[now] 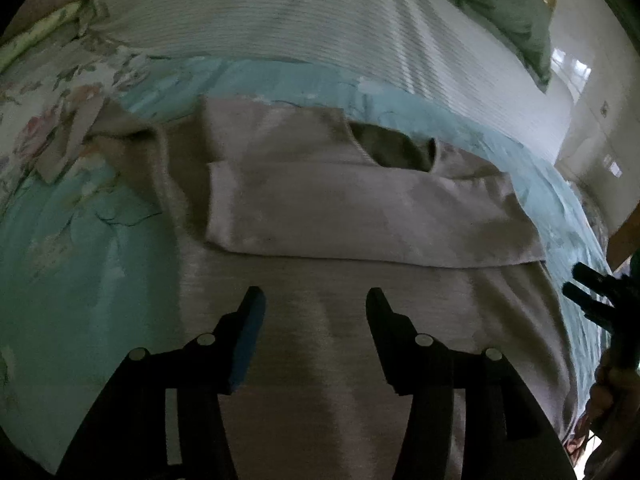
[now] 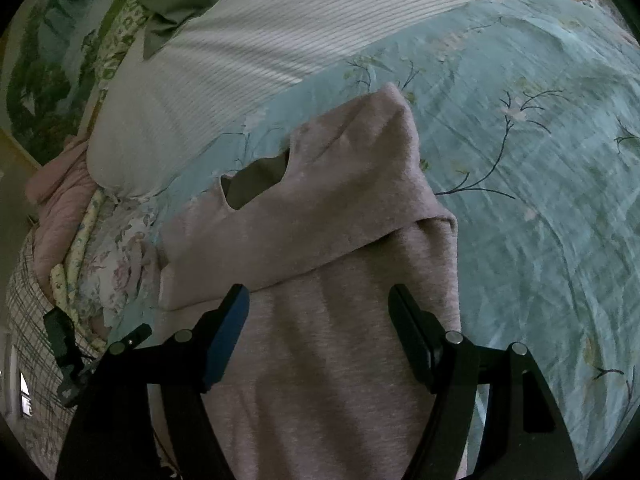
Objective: Fold small clothes
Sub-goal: 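Move the left tool to the other sweater sleeve, then grasp the other sleeve with the left tool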
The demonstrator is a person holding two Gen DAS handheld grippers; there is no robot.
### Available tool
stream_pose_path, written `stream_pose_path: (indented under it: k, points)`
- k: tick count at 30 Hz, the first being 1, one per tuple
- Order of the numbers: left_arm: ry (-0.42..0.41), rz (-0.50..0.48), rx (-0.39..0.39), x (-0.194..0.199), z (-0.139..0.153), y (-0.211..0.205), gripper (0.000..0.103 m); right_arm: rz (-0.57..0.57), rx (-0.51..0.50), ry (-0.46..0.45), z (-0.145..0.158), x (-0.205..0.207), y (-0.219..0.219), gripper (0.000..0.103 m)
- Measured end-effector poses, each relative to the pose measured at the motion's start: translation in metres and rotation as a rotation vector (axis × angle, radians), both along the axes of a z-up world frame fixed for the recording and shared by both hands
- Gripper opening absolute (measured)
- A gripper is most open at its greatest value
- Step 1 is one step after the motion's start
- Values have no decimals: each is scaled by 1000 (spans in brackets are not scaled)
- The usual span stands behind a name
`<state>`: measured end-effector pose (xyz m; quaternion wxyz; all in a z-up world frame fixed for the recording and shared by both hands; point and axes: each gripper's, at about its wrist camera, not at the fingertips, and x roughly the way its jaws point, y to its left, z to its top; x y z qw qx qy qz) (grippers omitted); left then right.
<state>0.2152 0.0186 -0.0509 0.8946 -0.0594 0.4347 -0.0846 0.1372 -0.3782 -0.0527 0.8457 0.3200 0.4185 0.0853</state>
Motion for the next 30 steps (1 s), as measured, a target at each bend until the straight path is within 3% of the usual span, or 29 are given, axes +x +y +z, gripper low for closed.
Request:
stream_pose_path:
  k: [11,18,23,30]
  points:
    - [9,182,4,32,-1,83,56,45,-1,1,1,10,18,73]
    - [-19,325,70,54,5,148,58,85,-4,8,-1,17,36,73]
    - [-14,432,163,75,3,203,63,104,-11,18,-4,23,46,73]
    - [45,445,243,127,-13,245,65,125,-10,42,-13,31,56,73]
